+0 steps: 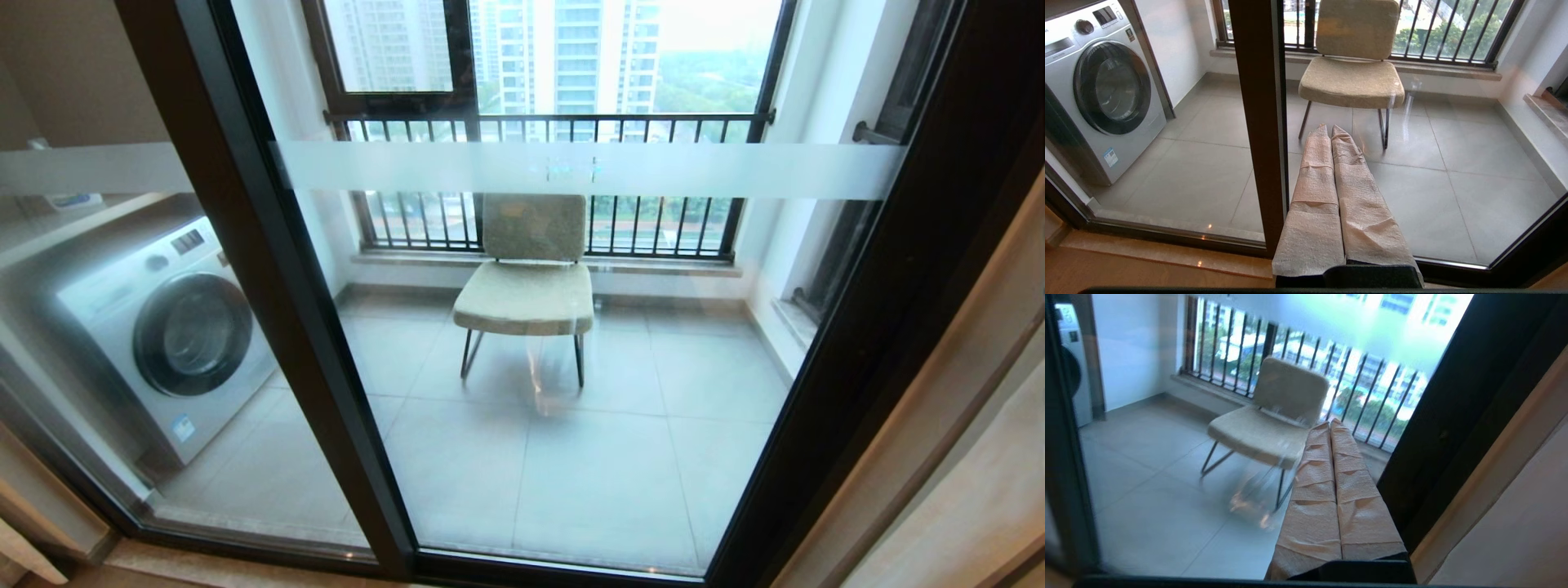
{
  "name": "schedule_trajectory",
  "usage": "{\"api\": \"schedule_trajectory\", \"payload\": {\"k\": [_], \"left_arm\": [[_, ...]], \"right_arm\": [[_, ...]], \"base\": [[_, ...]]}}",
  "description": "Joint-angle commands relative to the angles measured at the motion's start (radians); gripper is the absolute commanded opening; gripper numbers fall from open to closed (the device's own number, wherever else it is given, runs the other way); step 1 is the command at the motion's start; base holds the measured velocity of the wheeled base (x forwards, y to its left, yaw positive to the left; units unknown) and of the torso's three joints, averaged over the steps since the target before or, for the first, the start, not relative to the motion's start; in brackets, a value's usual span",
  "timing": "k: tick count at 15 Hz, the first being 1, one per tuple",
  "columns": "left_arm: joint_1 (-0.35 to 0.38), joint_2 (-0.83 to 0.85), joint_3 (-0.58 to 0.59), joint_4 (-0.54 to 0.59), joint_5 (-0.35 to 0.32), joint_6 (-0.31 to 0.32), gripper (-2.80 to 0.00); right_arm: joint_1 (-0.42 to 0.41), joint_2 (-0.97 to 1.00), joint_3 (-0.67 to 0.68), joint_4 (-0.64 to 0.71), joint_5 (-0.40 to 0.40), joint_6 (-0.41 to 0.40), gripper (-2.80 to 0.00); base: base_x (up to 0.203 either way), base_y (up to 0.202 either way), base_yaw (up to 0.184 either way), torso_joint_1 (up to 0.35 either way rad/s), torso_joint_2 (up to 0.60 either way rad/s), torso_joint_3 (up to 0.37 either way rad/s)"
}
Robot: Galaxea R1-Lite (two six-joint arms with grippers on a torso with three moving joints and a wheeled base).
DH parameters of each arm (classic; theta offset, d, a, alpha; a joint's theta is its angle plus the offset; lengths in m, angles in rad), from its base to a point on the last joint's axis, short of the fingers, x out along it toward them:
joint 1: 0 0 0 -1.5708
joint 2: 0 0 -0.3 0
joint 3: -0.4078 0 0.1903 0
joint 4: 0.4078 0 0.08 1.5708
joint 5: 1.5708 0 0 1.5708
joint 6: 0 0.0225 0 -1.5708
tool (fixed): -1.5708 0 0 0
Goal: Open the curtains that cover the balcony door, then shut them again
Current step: Close the inner curtains on both sides
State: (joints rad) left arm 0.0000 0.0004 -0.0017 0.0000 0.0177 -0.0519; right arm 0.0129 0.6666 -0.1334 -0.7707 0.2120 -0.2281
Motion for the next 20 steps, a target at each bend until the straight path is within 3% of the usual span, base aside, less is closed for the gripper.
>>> {"api": "schedule_trajectory", "payload": {"k": [1, 8, 13, 17, 20], "left_arm": [[0.000, 0.000, 0.000, 0.000, 0.000, 0.000, -2.80], [0.000, 0.000, 0.000, 0.000, 0.001, -0.001, -2.80], [0.000, 0.000, 0.000, 0.000, 0.001, -0.002, -2.80], [0.000, 0.000, 0.000, 0.000, 0.001, -0.001, -2.80], [0.000, 0.000, 0.000, 0.000, 0.001, -0.001, -2.80]], "right_arm": [[0.111, -0.104, 0.065, 0.077, -0.072, 0.020, -2.80], [0.163, -0.384, 0.133, 0.533, -0.089, 0.113, -2.80], [0.164, -0.384, 0.133, 0.592, -0.148, 0.141, -2.80], [0.170, -0.354, 0.133, 0.639, -0.297, 0.220, -2.80], [0.079, -0.350, 0.133, 0.666, -0.297, 0.249, -2.80]], "base": [[0.000, 0.000, 0.000, 0.000, 0.00, 0.000], [0.000, 0.000, 0.000, 0.000, 0.00, 0.000], [0.000, 0.000, 0.000, 0.000, 0.00, 0.000], [0.000, 0.000, 0.000, 0.000, 0.00, 0.000], [0.000, 0.000, 0.000, 0.000, 0.00, 0.000]]}}
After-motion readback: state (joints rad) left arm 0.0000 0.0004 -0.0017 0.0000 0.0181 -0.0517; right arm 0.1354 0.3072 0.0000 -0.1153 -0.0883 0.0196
